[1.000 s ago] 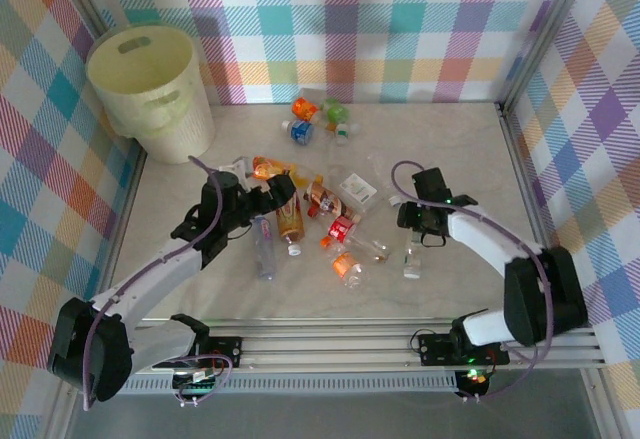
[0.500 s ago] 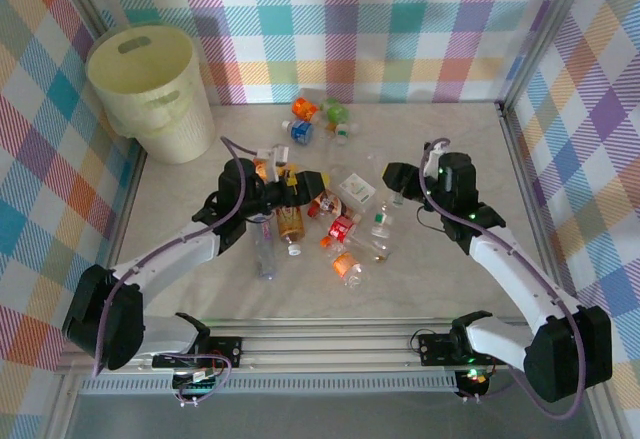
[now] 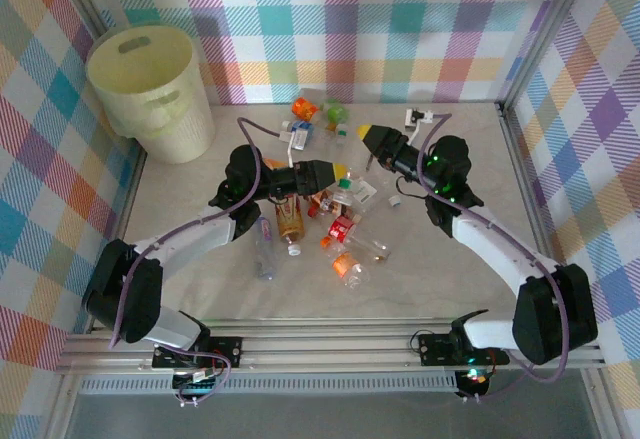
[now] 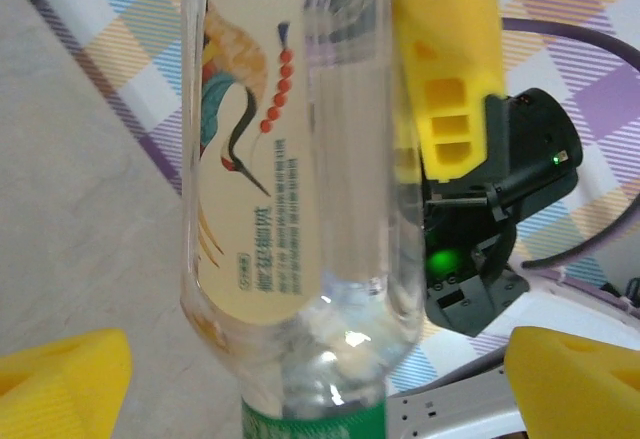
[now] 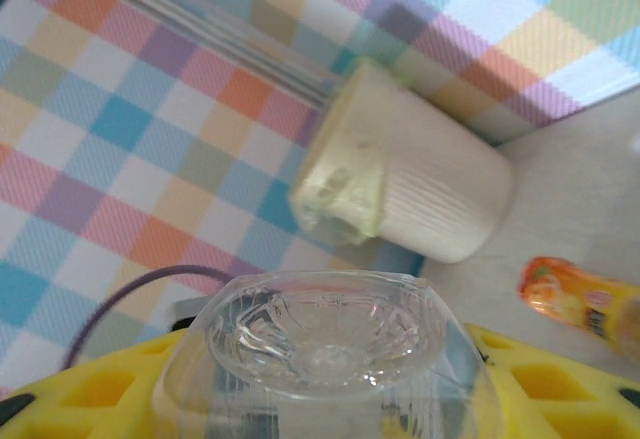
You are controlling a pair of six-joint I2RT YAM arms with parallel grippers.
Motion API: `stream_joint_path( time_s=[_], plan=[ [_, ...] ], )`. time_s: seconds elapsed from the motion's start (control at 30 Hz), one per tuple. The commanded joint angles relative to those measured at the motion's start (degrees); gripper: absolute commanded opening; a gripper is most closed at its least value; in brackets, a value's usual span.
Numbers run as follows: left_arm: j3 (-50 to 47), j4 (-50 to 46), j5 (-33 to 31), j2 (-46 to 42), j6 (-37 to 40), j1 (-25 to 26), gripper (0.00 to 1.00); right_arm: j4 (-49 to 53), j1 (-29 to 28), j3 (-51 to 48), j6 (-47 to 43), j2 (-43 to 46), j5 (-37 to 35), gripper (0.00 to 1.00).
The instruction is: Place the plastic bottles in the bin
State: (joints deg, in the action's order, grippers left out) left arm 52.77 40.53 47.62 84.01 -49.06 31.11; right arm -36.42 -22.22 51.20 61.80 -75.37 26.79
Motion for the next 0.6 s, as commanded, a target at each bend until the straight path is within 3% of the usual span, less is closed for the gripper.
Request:
stream_joint_path(
  time_s=[0.0,0.33,0.57],
  plan=[
    [2.57,10.16,3.32,1.79,-4.92,0.7,0.93,-8.95,-1.0,3.61,4.12,-1.96,3.78,0.46],
    [3.3,23.14,2.93,6.6,-14.07,1.07,0.74,-12.75,-2.9,4.79,4.81,-6.09,4.87,0.47],
    [3.15,22.02,2.26,6.63,-12.99,1.27,0.51,-10.58,-2.92,4.35,3.53,-6.5,5.13,0.48]
  ],
)
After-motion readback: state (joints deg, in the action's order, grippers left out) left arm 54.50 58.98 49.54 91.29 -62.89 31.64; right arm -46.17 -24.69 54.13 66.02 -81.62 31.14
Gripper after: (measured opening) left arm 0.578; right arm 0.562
